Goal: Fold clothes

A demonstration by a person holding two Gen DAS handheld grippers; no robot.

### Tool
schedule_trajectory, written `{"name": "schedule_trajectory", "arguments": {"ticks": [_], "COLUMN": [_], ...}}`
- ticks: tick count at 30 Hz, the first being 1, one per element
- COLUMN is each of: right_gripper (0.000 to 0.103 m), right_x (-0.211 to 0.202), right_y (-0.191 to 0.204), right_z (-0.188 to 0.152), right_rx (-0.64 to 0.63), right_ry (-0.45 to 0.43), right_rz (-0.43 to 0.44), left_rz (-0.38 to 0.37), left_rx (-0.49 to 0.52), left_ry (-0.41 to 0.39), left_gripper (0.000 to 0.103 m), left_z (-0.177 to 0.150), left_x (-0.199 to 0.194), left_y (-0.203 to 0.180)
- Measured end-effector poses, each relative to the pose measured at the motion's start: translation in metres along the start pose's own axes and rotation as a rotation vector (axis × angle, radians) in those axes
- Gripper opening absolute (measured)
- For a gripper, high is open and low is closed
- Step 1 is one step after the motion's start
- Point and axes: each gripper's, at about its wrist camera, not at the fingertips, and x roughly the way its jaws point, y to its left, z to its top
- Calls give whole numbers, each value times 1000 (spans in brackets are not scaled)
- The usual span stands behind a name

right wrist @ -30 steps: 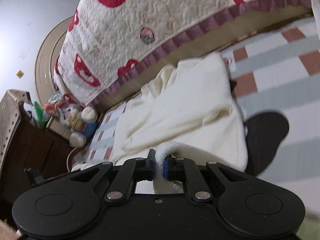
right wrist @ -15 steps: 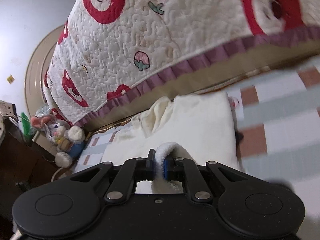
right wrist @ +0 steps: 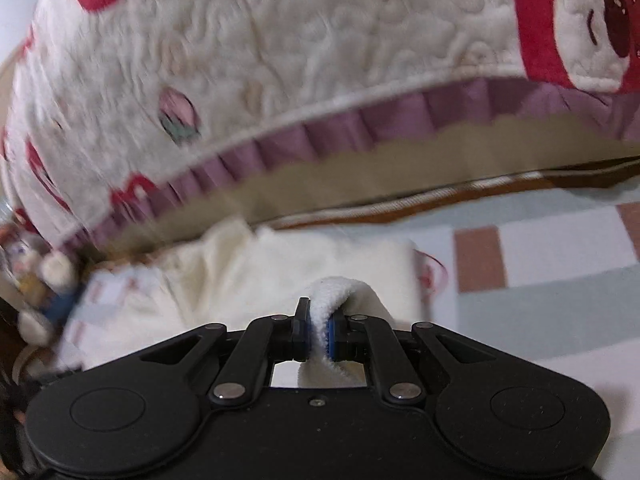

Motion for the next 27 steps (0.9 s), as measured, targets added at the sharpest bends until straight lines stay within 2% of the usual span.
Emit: {"name": "schedule_trajectory", "arguments": {"ticks": [4,8,9,13,16,19,21,22,23,24,25,26,27], "right_gripper": [10,10,10,10,10,14,20,22,29,40,44,46,46], "right_x": [-10,18,29,61,64,48,31,22,13,5,-4,-11,-17], "right_y": [11,14,9,-12,-23,-28,-29,-27,-24,-19,-16,-16,-17], "right_z": [32,47,44,29,25,30,31,29,25,20,14,8,2], "right_rx": [-74,-104,-94,-34,32,126,170,166,153,120,97,92,93], "right_ry": [20,51,59,69,66,22,-27,-50,-75,-102,-127,-146,-157], "right_rz": [29,-7,-26,-67,-54,1,47,58,62,47,32,27,29], "left_rz": [-45,-50,-51,-145,-210,-270,-304,-321,-338,-349,-348,-342,-323], "left_rx": [83,72,61,-45,-95,-98,-74,-48,-12,31,88,146,201], "left_ry": [-36,18,35,7,-28,-106,-148,-155,-156,-155,-153,-151,-150], "left_gripper": [8,10,10,11,16,33,41,42,44,51,55,60,60], "left_z": [19,23,20,10,11,9,3,-3,-9,-16,-26,-35,-45], "left_x": [-9,20,29,33,18,-13,-35,-44,-51,-57,-61,-64,-64], "left_y": [-3,-2,1,21,34,45,48,47,44,41,34,28,21]}}
